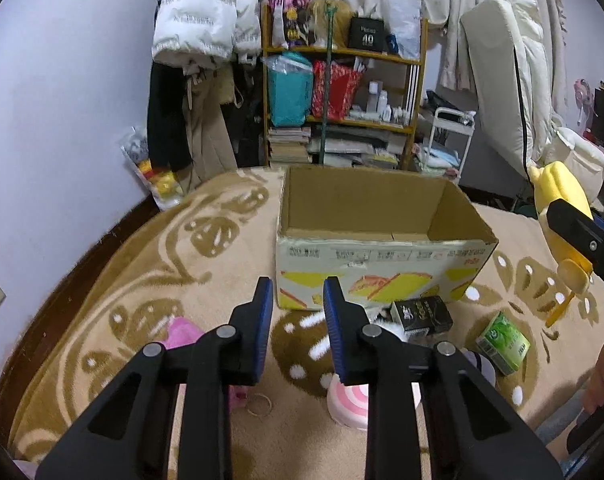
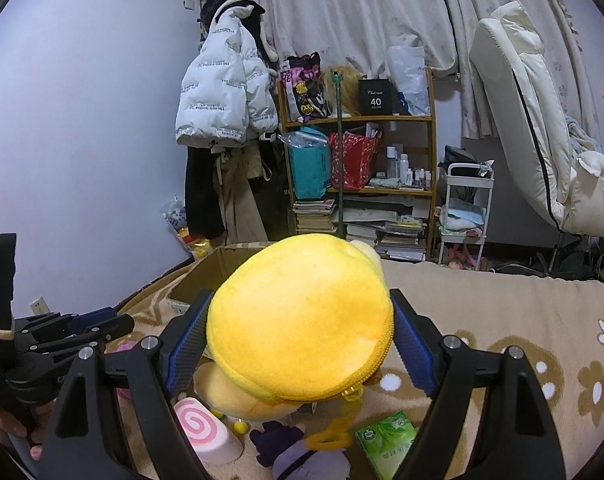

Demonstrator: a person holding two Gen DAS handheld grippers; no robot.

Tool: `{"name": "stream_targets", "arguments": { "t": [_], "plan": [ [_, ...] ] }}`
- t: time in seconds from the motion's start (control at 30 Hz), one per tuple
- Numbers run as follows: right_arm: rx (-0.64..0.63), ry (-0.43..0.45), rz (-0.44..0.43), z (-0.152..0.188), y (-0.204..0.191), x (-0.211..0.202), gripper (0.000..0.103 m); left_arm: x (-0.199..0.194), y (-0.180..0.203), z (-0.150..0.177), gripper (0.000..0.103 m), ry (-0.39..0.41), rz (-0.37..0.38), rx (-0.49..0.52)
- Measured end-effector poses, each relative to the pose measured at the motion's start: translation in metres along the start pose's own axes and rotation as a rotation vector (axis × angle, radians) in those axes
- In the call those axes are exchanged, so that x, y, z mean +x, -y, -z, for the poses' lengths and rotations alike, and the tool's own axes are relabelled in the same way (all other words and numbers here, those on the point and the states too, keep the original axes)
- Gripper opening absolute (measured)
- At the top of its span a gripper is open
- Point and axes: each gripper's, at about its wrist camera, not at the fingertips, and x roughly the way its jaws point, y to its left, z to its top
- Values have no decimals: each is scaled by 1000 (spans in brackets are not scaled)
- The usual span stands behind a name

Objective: Organize soft objects

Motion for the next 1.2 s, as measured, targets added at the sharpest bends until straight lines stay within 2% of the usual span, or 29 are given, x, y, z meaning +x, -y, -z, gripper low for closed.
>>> {"name": "stream_targets", "arguments": {
  "t": [0.07, 0.2, 0.33, 0.4, 0.43, 0.47, 0.57, 0.63, 0.93, 1.07, 1.1, 1.17, 1.2],
  "plan": [
    [-1, -10, 1, 2, 1, 2, 88, 10, -1, 1, 27, -50, 1, -1],
    [-3, -43, 10, 6, 1, 8, 88, 41, -4, 9, 29, -220, 47, -20],
    [5, -66, 13, 8, 3, 14, 88, 51, -7, 15, 30, -267, -5, -25],
    [9, -73, 12, 8, 4, 15, 88, 54, -12, 16, 40, -282, -22, -38],
    [10, -77, 13, 9, 5, 16, 88, 56, -15, 16, 60, -285, -52, -41],
    [10, -83, 13, 10, 5, 17, 88, 55, -18, 15, 74, -279, -74, -45],
    [10, -95, 9, 12, 5, 19, 88, 55, -31, 12, 79, -264, -135, -76],
    [7, -103, 6, 12, 4, 22, 88, 65, -44, 14, 81, -310, -161, -115],
    [6, -130, -4, 17, 2, 27, 88, 111, -73, 37, 82, -544, -209, -197],
    [2, -141, 2, 18, 2, 32, 88, 120, -77, 41, 80, -572, -206, -219],
    [2, -143, 2, 18, 2, 33, 88, 119, -78, 40, 78, -562, -206, -227],
    [3, -146, 0, 18, 2, 36, 88, 119, -80, 41, 58, -554, -242, -222],
    [3, -146, 0, 18, 1, 38, 88, 119, -82, 41, 58, -554, -239, -224]
  ]
}}
